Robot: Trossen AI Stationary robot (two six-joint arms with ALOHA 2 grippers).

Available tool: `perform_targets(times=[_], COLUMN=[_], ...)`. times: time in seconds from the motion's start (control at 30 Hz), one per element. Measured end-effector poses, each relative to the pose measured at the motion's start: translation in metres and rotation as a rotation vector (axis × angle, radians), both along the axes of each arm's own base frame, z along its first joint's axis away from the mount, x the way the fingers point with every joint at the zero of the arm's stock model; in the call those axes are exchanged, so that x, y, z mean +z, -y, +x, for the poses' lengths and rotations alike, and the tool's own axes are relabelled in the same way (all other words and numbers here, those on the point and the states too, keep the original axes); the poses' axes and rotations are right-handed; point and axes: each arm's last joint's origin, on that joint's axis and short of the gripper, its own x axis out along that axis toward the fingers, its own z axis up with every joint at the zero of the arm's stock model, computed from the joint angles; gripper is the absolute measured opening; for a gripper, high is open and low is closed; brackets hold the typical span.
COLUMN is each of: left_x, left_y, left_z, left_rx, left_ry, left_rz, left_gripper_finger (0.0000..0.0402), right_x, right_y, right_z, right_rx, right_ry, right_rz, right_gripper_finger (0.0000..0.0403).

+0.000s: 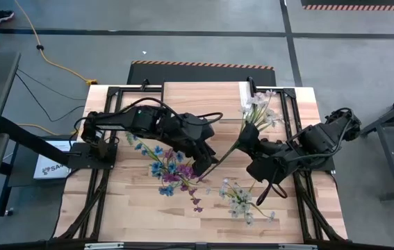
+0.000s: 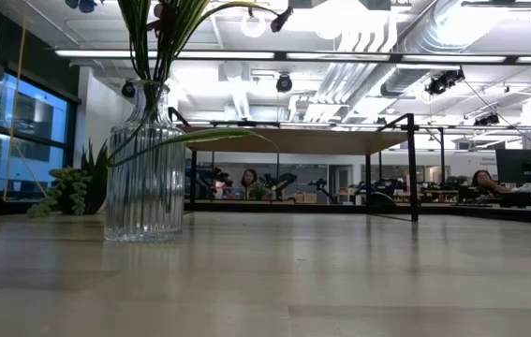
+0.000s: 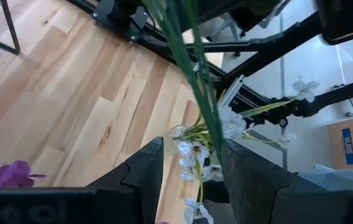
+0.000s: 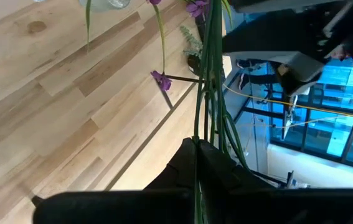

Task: Pick and place flowers into a vace then onto a shelf
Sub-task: Put the white flowers into the right transparent vase

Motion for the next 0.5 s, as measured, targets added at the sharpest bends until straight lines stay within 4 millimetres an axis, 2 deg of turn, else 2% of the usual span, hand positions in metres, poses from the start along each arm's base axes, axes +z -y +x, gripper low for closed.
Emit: perform_targets(times=[0.5], left_x=[-0.0027], left_y=[0.0014], left_z=[0.0049], left_rx=[-0.004], left_ry=[0.002], left_rz=[-0.021], left_gripper_finger=[0.0198], right_x=[0.0005], right_y=[0.0051], right_z=[0.0043], right_rx=[-0.003], right_ry=[0.000], right_rz=[0.022], right_gripper_finger=[0.0000])
